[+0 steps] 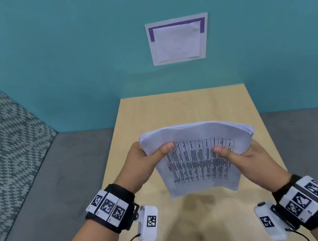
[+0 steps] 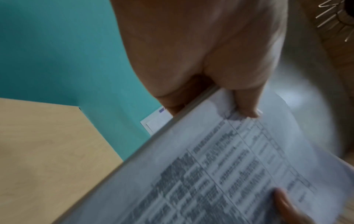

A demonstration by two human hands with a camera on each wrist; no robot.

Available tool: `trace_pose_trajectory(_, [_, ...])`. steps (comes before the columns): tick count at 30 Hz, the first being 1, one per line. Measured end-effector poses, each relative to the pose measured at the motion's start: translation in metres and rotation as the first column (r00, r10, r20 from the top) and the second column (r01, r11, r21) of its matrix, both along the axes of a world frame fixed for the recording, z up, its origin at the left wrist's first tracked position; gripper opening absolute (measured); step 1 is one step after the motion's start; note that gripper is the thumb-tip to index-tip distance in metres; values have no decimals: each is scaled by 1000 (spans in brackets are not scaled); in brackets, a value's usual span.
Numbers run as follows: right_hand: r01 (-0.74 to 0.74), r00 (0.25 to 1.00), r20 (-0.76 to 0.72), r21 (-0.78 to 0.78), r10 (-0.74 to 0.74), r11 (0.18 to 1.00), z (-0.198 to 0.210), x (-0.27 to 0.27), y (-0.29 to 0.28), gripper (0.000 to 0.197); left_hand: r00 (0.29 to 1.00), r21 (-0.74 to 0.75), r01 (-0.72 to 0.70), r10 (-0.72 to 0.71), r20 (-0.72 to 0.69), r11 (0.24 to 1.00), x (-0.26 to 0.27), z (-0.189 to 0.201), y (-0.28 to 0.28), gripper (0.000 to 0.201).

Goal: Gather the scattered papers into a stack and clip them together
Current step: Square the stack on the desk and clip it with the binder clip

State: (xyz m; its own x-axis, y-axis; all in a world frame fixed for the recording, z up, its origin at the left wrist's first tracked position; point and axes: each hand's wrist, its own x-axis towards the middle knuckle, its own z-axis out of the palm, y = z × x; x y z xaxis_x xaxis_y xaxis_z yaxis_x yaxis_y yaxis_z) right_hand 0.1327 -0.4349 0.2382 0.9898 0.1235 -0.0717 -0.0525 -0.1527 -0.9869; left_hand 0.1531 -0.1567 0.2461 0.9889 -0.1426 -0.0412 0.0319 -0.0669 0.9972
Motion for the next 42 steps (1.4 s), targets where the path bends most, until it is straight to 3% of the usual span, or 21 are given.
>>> trace_pose_trajectory(4, [116,992,58,-24,-114,993,-14,-1,7,16,984,-19,-174,175,33,984,-7,-6,-18,8])
trace_pose_trajectory(8, [179,982,69,-16,-178,984,-18,6,7,11,991,9,-130,130,38,991,-3,-3,-20,9])
trace_pose_trajectory(11, [102,994,38,-17,-102,995,-10,13,3,16,993,-5,-97,97,62,995,10,5,-11,12])
trace_pose_trajectory(17, [129,975,174,47,-136,990,4,18,11,15,987,-113,-56,72,143,992,26,3,-11,18])
trace_pose_trajectory(19, [217,952,215,23,-217,976,-10,19,11,20,988,-139,-33,53,144,990,28,-6,-13,16])
trace_pose_trajectory(21, [254,948,214,-52,-237,966,-34,20,15,21,991,-55,-45,52,123,997,31,-27,-17,13])
trace_pose_trajectory(23, [246,965,118,-103,-234,964,-70,21,22,17,998,77,-50,47,35,996,30,-61,-27,13])
trace_pose_trajectory(25, [280,955,-68,-123,-289,952,-109,21,24,7,988,165,-57,79,-131,985,27,-100,-34,19])
trace_pose_trajectory(27, [319,926,-156,-161,-343,934,-138,23,24,58,959,223,-85,141,-246,971,26,-133,-33,50])
trace_pose_trajectory(28, [333,922,-154,-159,-356,929,-143,26,24,76,952,244,-107,170,-255,964,29,-144,-31,54])
trace_pose_trajectory(29, [324,926,-146,-160,-347,932,-142,29,24,82,952,253,-145,205,-229,956,32,-144,-31,48])
trace_pose_trajectory(30, [310,935,-132,-142,-329,940,-138,31,23,76,951,259,-185,240,-196,948,36,-143,-31,37])
trace_pose_trajectory(33, [290,954,-66,-50,-293,956,-124,36,20,12,971,183,-210,227,-76,960,45,-134,-32,15])
trace_pose_trajectory(34, [282,958,-32,-35,-283,959,-126,37,19,12,973,170,-211,223,-52,962,47,-135,-32,14])
trace_pose_trajectory(35, [279,960,-28,-46,-280,959,-133,38,18,12,973,185,-208,223,-60,960,48,-140,-31,20])
trace_pose_trajectory(36, [280,957,-57,-66,-284,958,-142,39,18,17,971,233,-195,222,-92,953,49,-148,-29,41])
trace_pose_trajectory(38, [297,939,-134,-141,-316,944,-160,42,20,58,965,308,-124,187,-183,943,49,-164,-28,93])
trace_pose_trajectory(39, [294,932,-168,-163,-320,942,-162,43,21,71,963,314,-93,165,-211,945,49,-169,-25,106])
trace_pose_trajectory(42, [243,940,-202,-171,-275,955,-155,58,17,82,963,336,-45,130,-234,941,62,-162,-13,101])
